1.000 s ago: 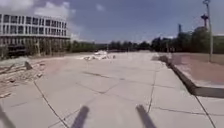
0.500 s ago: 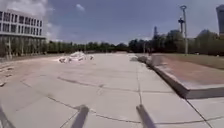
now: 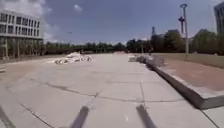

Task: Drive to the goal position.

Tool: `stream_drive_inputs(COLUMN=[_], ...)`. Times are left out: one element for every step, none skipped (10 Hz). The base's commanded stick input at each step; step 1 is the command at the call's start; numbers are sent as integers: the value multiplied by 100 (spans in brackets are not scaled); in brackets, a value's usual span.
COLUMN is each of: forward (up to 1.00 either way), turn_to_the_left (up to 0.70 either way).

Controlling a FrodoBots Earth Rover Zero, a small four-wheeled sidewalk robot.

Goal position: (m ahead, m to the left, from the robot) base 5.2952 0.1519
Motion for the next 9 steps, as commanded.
stream_drive_inputs(forward=[70,70,70,70,70,70,70,70,70], turn_to_the_left=[0,0,0,0,0,0,0,0,-21])
